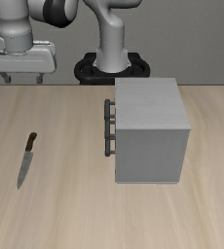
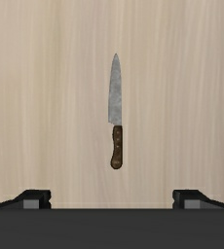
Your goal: Pick up the knife and place it on the top of the cabinet
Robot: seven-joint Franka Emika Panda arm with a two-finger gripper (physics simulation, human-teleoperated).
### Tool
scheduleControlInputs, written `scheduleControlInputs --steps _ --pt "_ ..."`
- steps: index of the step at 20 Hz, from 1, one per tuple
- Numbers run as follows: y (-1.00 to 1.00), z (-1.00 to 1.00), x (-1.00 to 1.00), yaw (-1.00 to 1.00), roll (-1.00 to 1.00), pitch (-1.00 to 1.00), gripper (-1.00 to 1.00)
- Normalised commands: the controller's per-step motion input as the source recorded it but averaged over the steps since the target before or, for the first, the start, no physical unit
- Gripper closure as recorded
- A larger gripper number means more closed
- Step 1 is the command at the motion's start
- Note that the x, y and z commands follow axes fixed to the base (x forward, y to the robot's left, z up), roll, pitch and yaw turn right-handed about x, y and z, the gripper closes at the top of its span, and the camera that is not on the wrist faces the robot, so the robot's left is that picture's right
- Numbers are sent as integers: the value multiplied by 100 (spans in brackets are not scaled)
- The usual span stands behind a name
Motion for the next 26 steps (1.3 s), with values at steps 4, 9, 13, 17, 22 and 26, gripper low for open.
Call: scheduleControlInputs --steps 4,9,13,17,22,26 --pt "-25 -25 0 0 0 0 -100" --pt "0 -100 0 0 0 0 -100" --pt "0 -100 0 0 0 0 -100" --pt "0 -100 0 0 0 0 -100" --pt "0 -100 0 0 0 0 -100" --pt "0 -50 0 0 0 0 100"
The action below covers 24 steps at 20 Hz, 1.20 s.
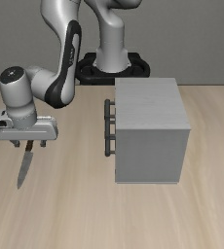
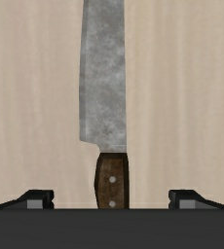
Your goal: Pick up the knife and place it on the top of the cabinet
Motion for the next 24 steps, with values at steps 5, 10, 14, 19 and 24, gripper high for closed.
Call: scheduleControlInputs --steps 5,10,14,19,24 --pt "0 0 0 0 0 0 100" --pt "0 60 0 0 0 0 100" --pt "0 100 0 0 0 0 100" --pt "0 100 0 0 0 0 100" --pt "0 100 0 0 0 0 100"
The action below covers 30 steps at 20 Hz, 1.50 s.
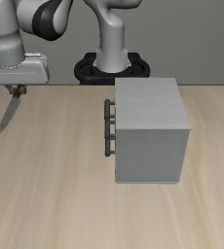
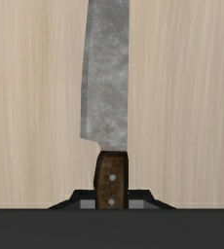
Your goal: Pick up the knife and place it on the top of the cabinet
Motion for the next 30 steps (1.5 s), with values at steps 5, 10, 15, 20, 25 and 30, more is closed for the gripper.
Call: scheduleControlInputs --steps 5,10,15,20,25,30 --pt "40 60 0 0 0 0 100" --pt "100 0 0 0 0 0 100" --pt "100 0 0 0 0 0 100" --pt "100 0 0 0 0 0 100" --pt "100 0 0 0 0 0 100" --pt "100 0 0 0 0 0 100"
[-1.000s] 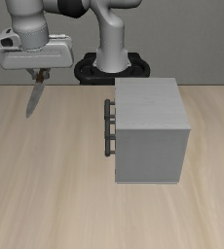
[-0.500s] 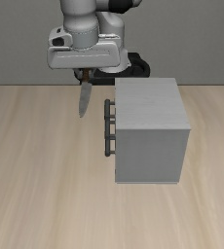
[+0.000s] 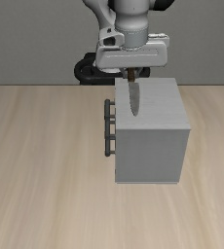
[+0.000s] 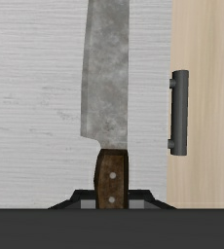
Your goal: Pick up the knife and place it on the top of the cabinet
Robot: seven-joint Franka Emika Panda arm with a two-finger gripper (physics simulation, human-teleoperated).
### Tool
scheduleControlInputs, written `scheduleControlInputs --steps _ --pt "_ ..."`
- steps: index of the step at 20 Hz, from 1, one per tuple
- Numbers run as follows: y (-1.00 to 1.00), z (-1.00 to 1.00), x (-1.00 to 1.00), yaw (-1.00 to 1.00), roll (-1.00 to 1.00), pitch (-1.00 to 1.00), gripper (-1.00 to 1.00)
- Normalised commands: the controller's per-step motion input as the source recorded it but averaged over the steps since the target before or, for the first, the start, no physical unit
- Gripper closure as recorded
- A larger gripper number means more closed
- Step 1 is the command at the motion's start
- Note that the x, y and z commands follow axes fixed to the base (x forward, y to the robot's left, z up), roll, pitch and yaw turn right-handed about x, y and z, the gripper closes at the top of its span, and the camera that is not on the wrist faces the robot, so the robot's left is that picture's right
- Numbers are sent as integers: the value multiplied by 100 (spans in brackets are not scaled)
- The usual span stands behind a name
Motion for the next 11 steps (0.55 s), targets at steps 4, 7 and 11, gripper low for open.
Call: scheduleControlInputs --steps 4,7,11 --pt "50 0 0 0 0 0 -100" --pt "0 0 0 0 0 0 -100" --pt "0 0 0 0 0 0 -100"
